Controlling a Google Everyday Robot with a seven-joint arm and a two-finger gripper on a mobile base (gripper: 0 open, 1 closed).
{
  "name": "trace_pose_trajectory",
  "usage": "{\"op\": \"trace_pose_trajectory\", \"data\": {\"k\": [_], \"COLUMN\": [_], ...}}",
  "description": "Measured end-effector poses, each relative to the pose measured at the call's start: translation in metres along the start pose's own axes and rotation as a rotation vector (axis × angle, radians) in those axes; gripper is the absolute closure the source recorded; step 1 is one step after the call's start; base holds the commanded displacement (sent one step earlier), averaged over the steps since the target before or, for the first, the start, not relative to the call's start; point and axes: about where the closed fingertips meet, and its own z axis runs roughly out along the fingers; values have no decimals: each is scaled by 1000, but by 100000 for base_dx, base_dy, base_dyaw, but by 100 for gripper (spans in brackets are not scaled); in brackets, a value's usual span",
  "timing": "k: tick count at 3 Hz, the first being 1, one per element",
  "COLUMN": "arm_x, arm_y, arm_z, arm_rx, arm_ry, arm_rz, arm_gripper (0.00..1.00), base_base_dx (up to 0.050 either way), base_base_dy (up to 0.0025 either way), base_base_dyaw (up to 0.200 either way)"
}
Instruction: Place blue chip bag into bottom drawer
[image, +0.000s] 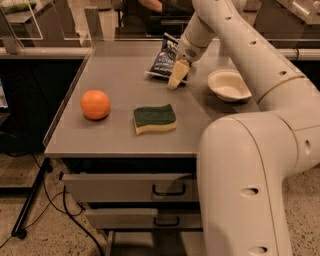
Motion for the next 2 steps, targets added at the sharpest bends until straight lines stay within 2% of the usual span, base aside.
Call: {"op": "trace_pose_trajectory", "data": {"k": [1,2], "arm_x": [0,0], "arm_y": [0,0], "arm_z": [0,0], "arm_rx": [0,0], "arm_ry": [0,0], "arm_rz": [0,0], "arm_gripper": [65,96], "base_base_dx": [0,0], "base_base_dy": [0,0], "base_base_dyaw": [0,0]}}
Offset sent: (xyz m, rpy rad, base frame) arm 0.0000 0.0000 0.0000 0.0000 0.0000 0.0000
